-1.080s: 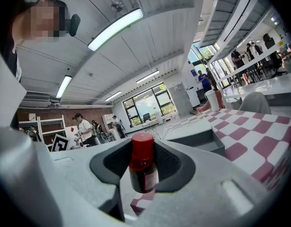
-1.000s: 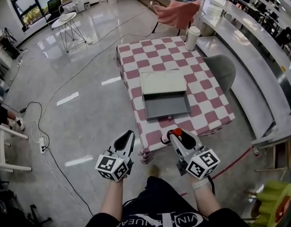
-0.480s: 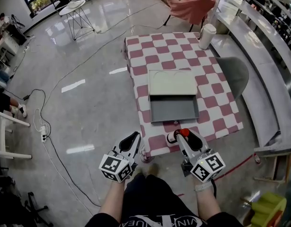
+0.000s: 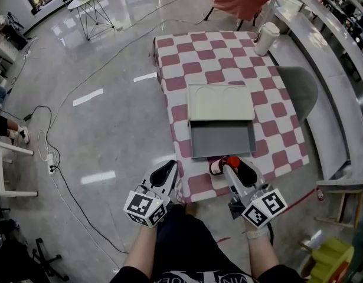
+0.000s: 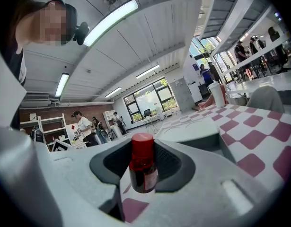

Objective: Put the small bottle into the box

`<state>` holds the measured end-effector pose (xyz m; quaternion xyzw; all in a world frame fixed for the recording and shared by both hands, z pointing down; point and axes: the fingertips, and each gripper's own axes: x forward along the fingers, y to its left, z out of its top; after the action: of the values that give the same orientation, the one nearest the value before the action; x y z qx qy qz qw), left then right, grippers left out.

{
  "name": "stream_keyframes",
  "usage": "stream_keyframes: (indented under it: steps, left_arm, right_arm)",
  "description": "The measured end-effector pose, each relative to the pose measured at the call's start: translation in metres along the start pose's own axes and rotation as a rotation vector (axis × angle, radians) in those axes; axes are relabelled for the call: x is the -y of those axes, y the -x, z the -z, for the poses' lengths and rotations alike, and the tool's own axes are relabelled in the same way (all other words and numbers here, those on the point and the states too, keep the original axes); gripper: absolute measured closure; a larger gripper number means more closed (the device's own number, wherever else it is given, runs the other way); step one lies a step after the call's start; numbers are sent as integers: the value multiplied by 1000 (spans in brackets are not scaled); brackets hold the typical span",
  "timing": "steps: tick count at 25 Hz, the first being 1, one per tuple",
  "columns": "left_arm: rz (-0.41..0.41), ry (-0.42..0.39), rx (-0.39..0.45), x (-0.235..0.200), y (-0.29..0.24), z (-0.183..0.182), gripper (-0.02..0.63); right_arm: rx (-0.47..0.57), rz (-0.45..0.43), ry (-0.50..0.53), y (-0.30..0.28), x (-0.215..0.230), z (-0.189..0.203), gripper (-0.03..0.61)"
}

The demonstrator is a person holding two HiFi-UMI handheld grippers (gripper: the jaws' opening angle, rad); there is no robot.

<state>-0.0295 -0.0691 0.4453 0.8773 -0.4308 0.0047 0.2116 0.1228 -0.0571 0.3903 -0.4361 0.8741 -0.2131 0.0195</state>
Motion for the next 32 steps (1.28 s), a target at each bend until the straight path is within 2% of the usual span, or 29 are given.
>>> stream_keyframes:
  steps: [6, 12, 19, 24, 32]
  left_arm:
    - [26, -1, -19, -8, -20, 7, 584]
    - [46, 5, -21, -12, -33, 8, 584]
    - [52, 14, -17, -17, -40, 13, 584]
    - [43, 34, -22, -20, -39, 19, 584]
    - [31, 63, -27, -27, -32, 24, 584]
  right_arm:
    - [-1, 23, 1, -28, 10, -3, 437]
    - [3, 52, -43, -47, 22, -4, 437]
    - [-26, 89, -16, -67, 26, 6, 437]
    - [-69, 100, 56, -81, 27, 13, 437]
    - [-132, 114, 116, -95, 26, 30, 437]
